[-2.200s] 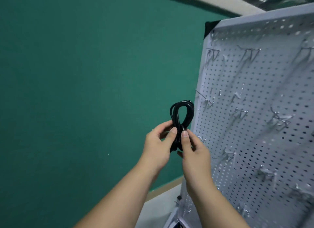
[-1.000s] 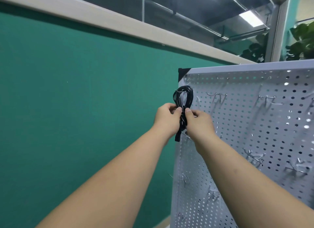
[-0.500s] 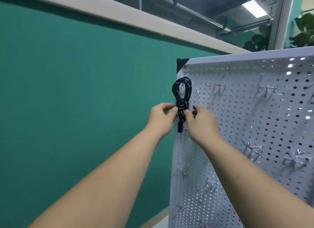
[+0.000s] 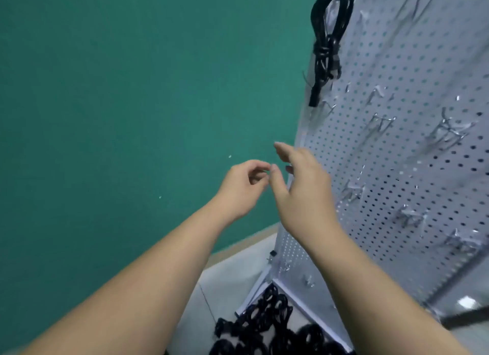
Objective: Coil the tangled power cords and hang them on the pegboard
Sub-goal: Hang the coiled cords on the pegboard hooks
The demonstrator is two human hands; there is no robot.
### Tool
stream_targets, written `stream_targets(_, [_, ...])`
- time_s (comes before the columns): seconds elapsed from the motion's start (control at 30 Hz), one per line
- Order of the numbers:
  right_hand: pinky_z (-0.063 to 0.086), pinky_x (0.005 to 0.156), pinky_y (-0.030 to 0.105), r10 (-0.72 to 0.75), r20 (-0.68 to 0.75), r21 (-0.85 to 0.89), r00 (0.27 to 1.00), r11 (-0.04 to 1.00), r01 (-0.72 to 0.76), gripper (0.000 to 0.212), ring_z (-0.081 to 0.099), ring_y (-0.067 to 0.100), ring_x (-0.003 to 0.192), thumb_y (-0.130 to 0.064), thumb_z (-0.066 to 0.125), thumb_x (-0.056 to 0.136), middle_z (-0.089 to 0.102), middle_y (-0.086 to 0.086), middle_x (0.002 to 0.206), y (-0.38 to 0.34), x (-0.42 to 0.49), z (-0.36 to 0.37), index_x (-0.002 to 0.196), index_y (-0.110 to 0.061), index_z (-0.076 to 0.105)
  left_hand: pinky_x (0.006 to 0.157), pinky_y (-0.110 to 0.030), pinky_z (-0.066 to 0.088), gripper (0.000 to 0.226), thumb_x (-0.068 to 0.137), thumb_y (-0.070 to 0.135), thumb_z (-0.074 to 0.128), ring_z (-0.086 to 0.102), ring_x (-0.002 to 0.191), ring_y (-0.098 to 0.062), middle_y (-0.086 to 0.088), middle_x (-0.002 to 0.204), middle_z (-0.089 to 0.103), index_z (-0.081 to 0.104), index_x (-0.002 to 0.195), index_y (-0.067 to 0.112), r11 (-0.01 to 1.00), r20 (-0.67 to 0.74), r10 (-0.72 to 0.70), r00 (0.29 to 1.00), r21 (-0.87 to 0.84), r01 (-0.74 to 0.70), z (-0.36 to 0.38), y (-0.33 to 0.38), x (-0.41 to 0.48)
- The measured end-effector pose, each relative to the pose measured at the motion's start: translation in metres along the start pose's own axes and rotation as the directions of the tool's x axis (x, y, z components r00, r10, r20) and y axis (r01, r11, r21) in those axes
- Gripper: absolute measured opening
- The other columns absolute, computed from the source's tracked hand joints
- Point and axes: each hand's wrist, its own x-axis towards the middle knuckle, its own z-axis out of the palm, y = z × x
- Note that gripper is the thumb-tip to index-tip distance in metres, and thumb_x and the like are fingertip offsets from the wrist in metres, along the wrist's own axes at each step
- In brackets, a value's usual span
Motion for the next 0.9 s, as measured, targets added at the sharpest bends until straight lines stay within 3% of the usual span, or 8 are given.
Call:
stream_targets(0.1, [0.052, 0.106, 0.039, 0.140, 0.169, 0.001, 0.976, 0.990, -0.142, 0.039, 0.065, 0.017, 0.118, -0.021, 0.062, 0.103, 0.068, 0.003, 0.132, 0.028, -0.055, 0.039, 0.141, -0.017, 0.064, 0.083, -0.032, 0.057, 0.021, 0.096, 0.003, 0.068, 0.065, 0.081, -0.009, -0.007, 0.097, 0.078, 0.075, 0.114, 0.011, 0.988, 0.063, -0.149, 0.987, 0.060, 0.146, 0.006, -0.063, -0.045])
stream_targets(0.2, [0.053, 0.104, 0.040, 0.317, 0.350, -0.093, 0.881, 0.948, -0.304, 0.040, 0.067, 0.021, 0.115, -0.023, 0.063, 0.102, 0.069, 0.004, 0.133, 0.061, -0.108, 0.073, 0.141, -0.016, 0.064, 0.076, -0.031, 0.056, 0.019, 0.097, 0.015, 0.069, 0.063, 0.074, -0.006, 0.008, 0.088, 0.073, 0.074, 0.113, 0.022, 0.943, 0.101, -0.320, 0.942, 0.125, 0.307, 0.013, -0.112, -0.089])
stream_targets(0.3, [0.052, 0.101, 0.037, 0.517, 0.526, -0.271, 0.676, 0.855, -0.443, 0.043, 0.067, 0.025, 0.118, -0.029, 0.063, 0.102, 0.070, 0.006, 0.133, 0.099, -0.157, 0.101, 0.143, -0.019, 0.062, 0.070, -0.029, 0.055, 0.018, 0.096, 0.029, 0.067, 0.068, 0.083, -0.014, 0.012, 0.094, 0.072, 0.074, 0.113, 0.030, 0.882, 0.112, -0.453, 0.885, 0.204, 0.426, 0.021, -0.152, -0.128])
stream_targets(0.4, [0.052, 0.096, 0.034, 0.619, 0.656, -0.472, 0.432, 0.783, -0.405, 0.040, 0.066, 0.030, 0.119, -0.037, 0.064, 0.100, 0.073, 0.007, 0.128, 0.136, -0.196, 0.120, 0.134, -0.016, 0.068, 0.064, -0.024, 0.047, 0.020, 0.098, 0.031, 0.066, 0.066, 0.080, -0.010, 0.012, 0.100, 0.070, 0.072, 0.117, 0.028, 0.816, 0.161, -0.548, 0.821, 0.321, 0.482, 0.023, -0.189, -0.163])
stream_targets(0.47, [0.053, 0.090, 0.034, 0.647, 0.700, -0.534, 0.303, 0.756, -0.378, 0.038, 0.067, 0.031, 0.114, -0.039, 0.063, 0.102, 0.073, 0.009, 0.124, 0.151, -0.216, 0.126, 0.126, -0.011, 0.070, 0.074, -0.028, 0.053, 0.022, 0.099, 0.032, 0.067, 0.066, 0.086, -0.011, 0.011, 0.103, 0.068, 0.070, 0.120, 0.027, 0.765, 0.202, -0.604, 0.771, 0.419, 0.490, 0.022, -0.212, -0.184])
stream_targets(0.53, [0.053, 0.092, 0.035, 0.659, 0.718, -0.554, 0.223, 0.735, -0.390, 0.041, 0.066, 0.032, 0.115, -0.039, 0.063, 0.104, 0.072, 0.011, 0.127, 0.161, -0.236, 0.133, 0.130, -0.007, 0.069, 0.088, -0.032, 0.054, 0.025, 0.099, 0.034, 0.069, 0.065, 0.096, -0.015, 0.012, 0.101, 0.066, 0.069, 0.123, 0.026, 0.718, 0.227, -0.651, 0.724, 0.492, 0.492, 0.021, -0.230, -0.201])
stream_targets(0.67, [0.052, 0.098, 0.034, 0.641, 0.754, -0.534, 0.146, 0.726, -0.433, 0.049, 0.065, 0.030, 0.115, -0.039, 0.068, 0.102, 0.071, 0.010, 0.127, 0.170, -0.277, 0.156, 0.143, -0.013, 0.062, 0.092, -0.034, 0.054, 0.027, 0.099, 0.034, 0.069, 0.064, 0.099, -0.016, 0.009, 0.104, 0.066, 0.068, 0.124, 0.024, 0.672, 0.244, -0.706, 0.665, 0.529, 0.518, 0.025, -0.256, -0.228])
stream_targets(0.9, [0.053, 0.094, 0.032, 0.593, 0.802, -0.525, 0.068, 0.755, -0.393, 0.051, 0.065, 0.028, 0.118, -0.036, 0.069, 0.099, 0.069, 0.007, 0.130, 0.176, -0.341, 0.204, 0.145, -0.016, 0.059, 0.088, -0.029, 0.051, 0.023, 0.100, 0.030, 0.069, 0.063, 0.097, -0.016, 0.007, 0.104, 0.065, 0.068, 0.122, 0.023, 0.583, 0.205, -0.796, 0.569, 0.510, 0.632, 0.041, -0.301, -0.266])
